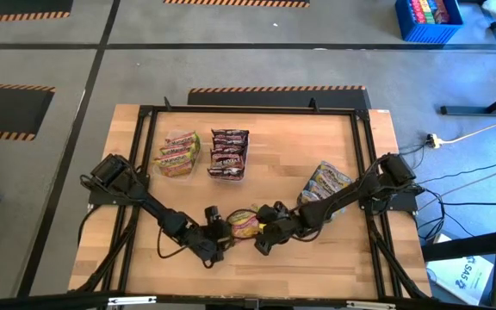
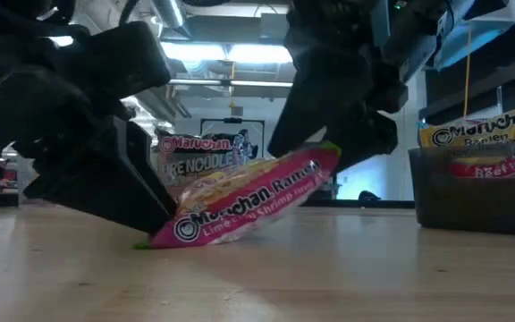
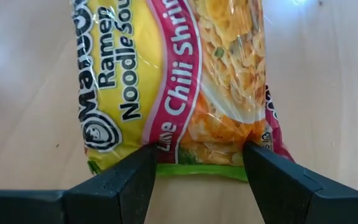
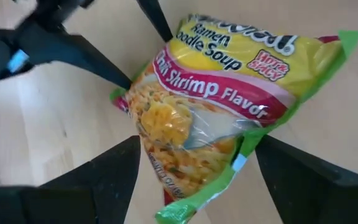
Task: Sort Maruchan noodles
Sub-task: Put the green noodle pack into the left transparent bin
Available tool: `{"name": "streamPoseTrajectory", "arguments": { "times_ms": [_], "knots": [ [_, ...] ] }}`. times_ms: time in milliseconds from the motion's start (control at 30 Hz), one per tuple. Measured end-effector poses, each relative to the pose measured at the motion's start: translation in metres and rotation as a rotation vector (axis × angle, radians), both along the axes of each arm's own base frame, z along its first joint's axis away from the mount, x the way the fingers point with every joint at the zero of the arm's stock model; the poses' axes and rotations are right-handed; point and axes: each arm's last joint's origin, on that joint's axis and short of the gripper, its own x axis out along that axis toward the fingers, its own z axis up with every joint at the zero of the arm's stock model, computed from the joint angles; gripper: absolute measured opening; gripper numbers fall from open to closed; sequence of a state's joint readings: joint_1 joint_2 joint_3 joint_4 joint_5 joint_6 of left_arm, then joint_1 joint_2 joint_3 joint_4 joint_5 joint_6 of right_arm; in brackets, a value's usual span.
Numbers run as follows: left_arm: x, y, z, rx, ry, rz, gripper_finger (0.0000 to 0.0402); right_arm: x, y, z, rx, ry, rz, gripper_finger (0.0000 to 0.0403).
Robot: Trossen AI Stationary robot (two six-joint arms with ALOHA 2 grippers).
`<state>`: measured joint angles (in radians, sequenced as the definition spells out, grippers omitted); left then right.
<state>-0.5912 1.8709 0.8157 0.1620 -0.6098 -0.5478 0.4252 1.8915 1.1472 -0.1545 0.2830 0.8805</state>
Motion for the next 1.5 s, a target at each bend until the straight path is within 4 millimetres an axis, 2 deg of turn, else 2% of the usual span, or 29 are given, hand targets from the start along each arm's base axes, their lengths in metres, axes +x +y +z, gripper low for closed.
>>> {"name": "streamPoseTrajectory", "arguments": {
  "times_ms": [200, 533, 867, 1167, 1300, 1500],
  "knots": [
    [-0.006, -0.002, -0.003, 0.043, -0.010, 0.006, 0.0234, 0.005, 0.000, 0.005, -0.047, -0.085, -0.024, 0.0301],
    [-0.006, -0.001, -0.003, 0.082, -0.033, 0.035, 0.0234, 0.010, -0.001, 0.007, -0.107, -0.163, -0.086, 0.0301],
    [-0.006, -0.002, -0.002, 0.100, -0.051, 0.029, 0.0234, 0.018, -0.001, 0.001, -0.122, -0.215, -0.096, 0.0301],
    [-0.003, -0.014, 0.006, 0.117, -0.143, -0.037, 0.0234, 0.019, -0.003, -0.004, -0.184, -0.207, -0.089, 0.0298],
    [-0.004, -0.015, 0.007, 0.136, -0.151, -0.044, 0.0234, 0.018, -0.003, -0.004, -0.193, -0.194, -0.081, 0.0267],
    [-0.004, -0.015, 0.007, 0.132, -0.145, -0.050, 0.0234, 0.018, -0.001, -0.004, -0.197, -0.195, -0.041, 0.0180]
  ]
}}
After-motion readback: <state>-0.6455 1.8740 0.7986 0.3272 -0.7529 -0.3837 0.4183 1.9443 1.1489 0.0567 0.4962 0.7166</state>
